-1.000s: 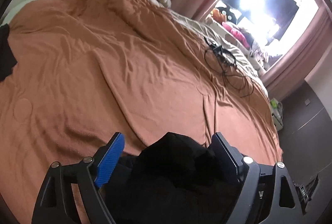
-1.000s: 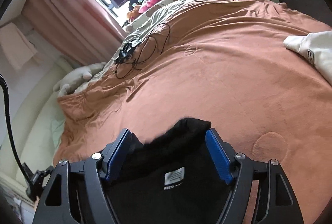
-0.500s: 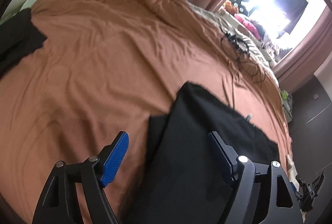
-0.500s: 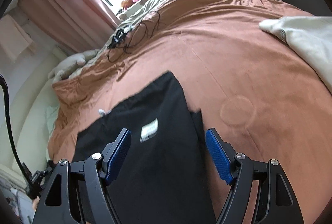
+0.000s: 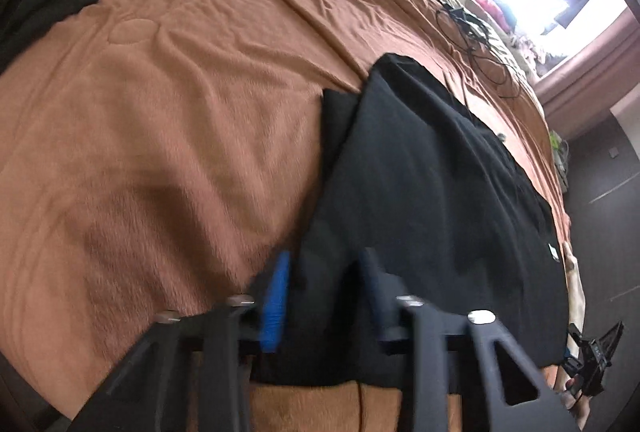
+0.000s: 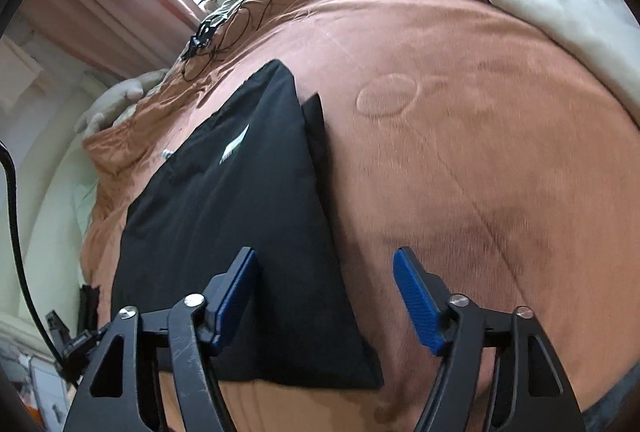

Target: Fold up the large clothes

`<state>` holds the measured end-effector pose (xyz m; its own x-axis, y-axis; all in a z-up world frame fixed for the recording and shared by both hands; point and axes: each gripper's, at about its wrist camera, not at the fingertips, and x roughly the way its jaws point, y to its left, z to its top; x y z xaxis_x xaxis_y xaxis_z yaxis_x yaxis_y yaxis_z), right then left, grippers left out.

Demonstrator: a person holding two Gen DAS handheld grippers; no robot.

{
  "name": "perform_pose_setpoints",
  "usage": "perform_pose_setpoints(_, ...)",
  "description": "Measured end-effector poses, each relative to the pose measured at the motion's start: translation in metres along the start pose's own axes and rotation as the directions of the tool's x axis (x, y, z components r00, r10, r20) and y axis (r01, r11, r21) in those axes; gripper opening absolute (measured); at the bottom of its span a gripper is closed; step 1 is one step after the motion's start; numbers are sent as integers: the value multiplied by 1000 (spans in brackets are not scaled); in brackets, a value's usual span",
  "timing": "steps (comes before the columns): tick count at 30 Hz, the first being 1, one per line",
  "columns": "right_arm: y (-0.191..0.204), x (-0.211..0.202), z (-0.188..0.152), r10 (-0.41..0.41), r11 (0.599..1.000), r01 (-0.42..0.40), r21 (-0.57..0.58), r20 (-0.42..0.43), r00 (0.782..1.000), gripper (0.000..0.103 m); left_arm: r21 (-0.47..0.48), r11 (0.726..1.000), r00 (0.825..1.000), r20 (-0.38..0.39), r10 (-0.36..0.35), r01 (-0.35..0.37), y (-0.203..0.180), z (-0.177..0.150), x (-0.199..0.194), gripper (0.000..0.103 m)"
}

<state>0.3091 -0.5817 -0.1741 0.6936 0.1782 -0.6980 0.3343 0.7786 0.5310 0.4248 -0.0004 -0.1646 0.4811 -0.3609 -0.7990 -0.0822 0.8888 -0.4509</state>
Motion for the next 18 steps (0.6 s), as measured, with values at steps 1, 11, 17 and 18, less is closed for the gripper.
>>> perform_pose_setpoints(1, -1, 0, -3, 15, 1000, -15, -3, -8, 1000, 42, 10, 1000, 1000, 8, 4, -4, -1, -3, -3, 19)
perform_pose_setpoints(11, 0, 1, 4, 4, 999, -4, -38, -9, 1000, 12, 9, 1000, 1000, 16, 21, -21, -1, -17, -14, 5)
perform_pose_setpoints(17, 6, -17, 9, -65, 997, 65, -36, 13, 998, 25, -27, 999, 999, 4, 42, -42, 5, -18, -26, 26)
perform_pose_setpoints(18, 10, -22, 10, -70, 996, 72, -45, 28, 997, 30, -38, 999, 999, 6, 34, -34, 7, -18, -28, 38)
